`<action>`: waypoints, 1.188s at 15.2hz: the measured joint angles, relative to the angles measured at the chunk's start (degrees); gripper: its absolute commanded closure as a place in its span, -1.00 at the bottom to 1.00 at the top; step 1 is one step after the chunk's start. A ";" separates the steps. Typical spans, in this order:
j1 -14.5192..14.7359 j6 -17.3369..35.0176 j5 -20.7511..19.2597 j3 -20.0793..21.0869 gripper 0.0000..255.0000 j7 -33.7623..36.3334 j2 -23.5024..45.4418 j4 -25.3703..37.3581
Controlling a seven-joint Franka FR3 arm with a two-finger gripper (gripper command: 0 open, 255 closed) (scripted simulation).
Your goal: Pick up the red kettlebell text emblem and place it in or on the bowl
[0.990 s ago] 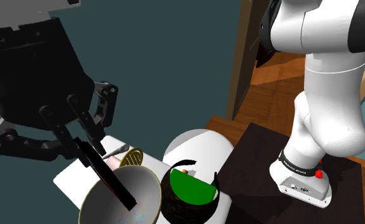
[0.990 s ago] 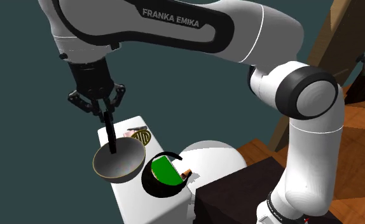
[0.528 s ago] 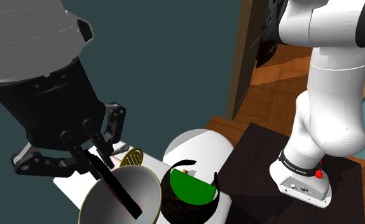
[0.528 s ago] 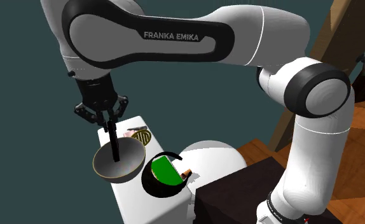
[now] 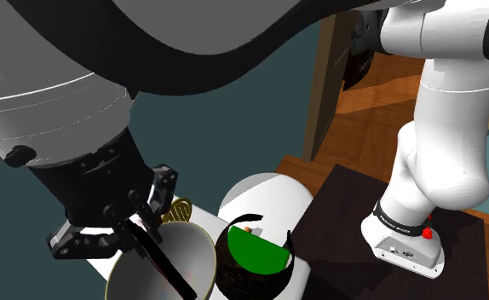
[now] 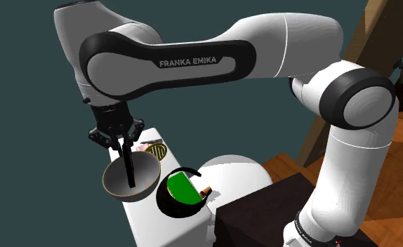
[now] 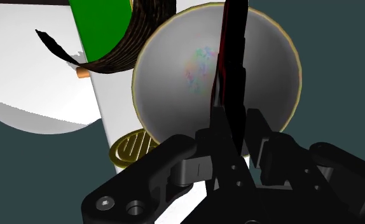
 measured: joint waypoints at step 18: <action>0.53 -1.82 -0.50 0.07 -1.00 0.24 0.73 2.50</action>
